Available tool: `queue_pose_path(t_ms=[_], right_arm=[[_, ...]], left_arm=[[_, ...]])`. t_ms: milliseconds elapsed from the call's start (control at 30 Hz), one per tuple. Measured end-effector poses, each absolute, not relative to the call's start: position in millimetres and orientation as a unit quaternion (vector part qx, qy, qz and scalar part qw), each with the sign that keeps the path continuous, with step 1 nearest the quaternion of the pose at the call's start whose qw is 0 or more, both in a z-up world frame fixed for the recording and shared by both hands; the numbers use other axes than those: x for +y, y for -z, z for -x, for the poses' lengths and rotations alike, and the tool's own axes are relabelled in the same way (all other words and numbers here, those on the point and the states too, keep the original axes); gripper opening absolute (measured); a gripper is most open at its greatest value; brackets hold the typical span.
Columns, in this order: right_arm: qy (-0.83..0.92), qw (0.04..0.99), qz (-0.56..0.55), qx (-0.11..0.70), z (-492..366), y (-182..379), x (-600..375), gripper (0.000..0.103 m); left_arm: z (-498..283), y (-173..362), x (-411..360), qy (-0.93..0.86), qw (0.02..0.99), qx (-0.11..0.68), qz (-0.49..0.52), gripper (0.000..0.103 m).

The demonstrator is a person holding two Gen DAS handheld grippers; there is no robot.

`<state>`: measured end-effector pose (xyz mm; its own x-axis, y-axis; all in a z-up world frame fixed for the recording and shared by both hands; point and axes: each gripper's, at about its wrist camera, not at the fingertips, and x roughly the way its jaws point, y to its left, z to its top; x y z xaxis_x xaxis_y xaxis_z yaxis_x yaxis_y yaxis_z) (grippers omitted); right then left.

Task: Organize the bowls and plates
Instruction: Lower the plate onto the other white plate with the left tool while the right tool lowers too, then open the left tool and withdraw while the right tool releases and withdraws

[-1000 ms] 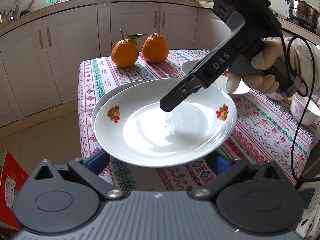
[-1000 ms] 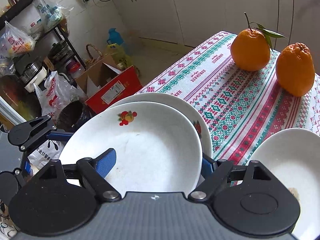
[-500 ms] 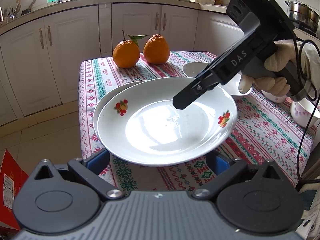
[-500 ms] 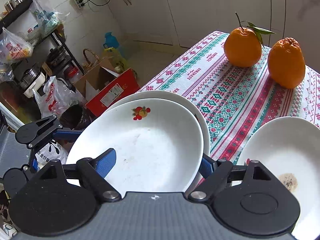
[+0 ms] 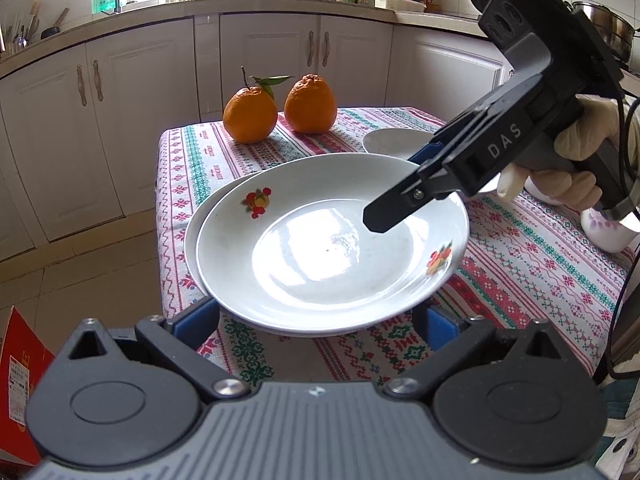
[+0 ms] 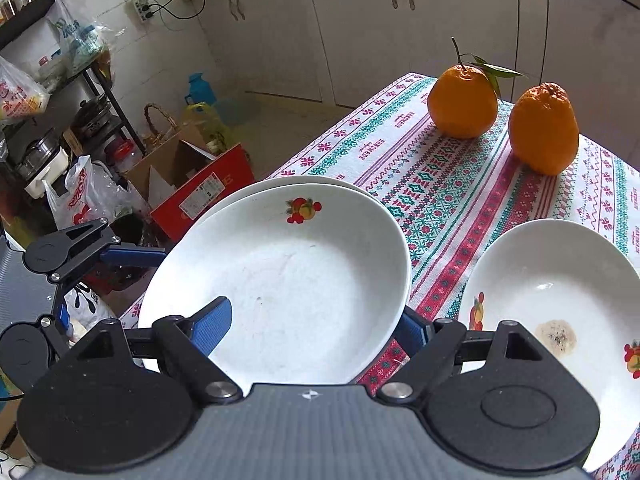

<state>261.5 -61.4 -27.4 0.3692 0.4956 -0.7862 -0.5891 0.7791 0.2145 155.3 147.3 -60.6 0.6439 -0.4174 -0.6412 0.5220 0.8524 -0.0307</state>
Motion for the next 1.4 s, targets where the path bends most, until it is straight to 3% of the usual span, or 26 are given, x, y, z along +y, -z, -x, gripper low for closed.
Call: queue_pose_path(t_ms=[900, 1400], right_arm=[[-0.275, 0.852, 0.065, 0.440, -251.5, 34.7, -54.0, 0.091], [-0.206, 0.907, 0.048, 0.364, -205.0, 10.1, -89.0, 0.103]], left_arm=[[-154.7, 63.8, 143.8, 0.255, 0.905, 0.327, -0.095, 0.102], [-134.5, 40.7, 133.0, 0.250, 0.918, 0.297, -0.079, 0.102]])
